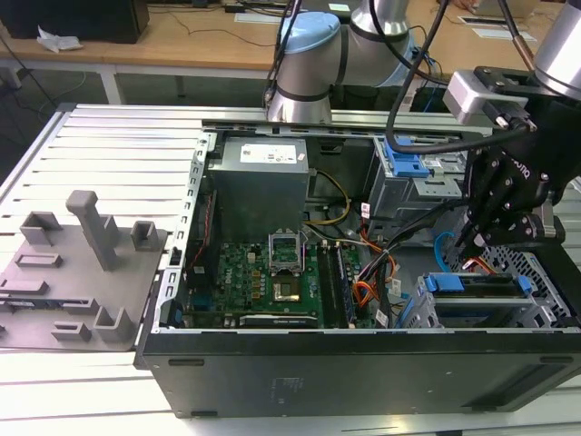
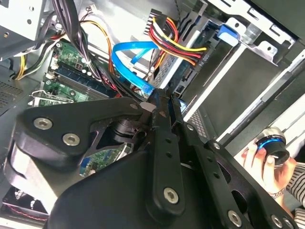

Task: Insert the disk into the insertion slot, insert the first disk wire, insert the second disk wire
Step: 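Insert the second disk wire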

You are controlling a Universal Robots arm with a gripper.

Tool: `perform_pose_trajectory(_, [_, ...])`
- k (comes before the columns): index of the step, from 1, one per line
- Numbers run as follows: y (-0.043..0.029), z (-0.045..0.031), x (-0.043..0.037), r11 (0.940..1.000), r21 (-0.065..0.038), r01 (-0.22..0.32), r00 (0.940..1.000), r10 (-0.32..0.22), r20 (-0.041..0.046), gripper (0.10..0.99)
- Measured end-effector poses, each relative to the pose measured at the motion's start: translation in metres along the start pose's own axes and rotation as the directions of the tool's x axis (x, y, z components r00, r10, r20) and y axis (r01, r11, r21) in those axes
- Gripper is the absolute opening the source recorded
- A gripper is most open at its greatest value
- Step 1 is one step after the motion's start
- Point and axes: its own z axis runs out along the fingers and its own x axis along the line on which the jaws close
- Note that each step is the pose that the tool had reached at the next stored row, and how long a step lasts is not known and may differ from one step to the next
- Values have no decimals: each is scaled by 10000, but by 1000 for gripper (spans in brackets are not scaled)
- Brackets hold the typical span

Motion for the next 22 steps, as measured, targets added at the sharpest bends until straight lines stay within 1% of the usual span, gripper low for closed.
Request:
perform_pose_trajectory(11, [-5,7,86,10000,0,1,10000,-1,3,161])
perform_pose_trajectory(17, [-9,44,127,10000,-1,2,10000,-2,31,161])
perform_pose_trajectory(18, [-9,47,136,10000,-2,3,10000,-3,43,161])
perform_pose_trajectory(22, [-19,63,192,10000,-6,9,9999,-9,133,161])
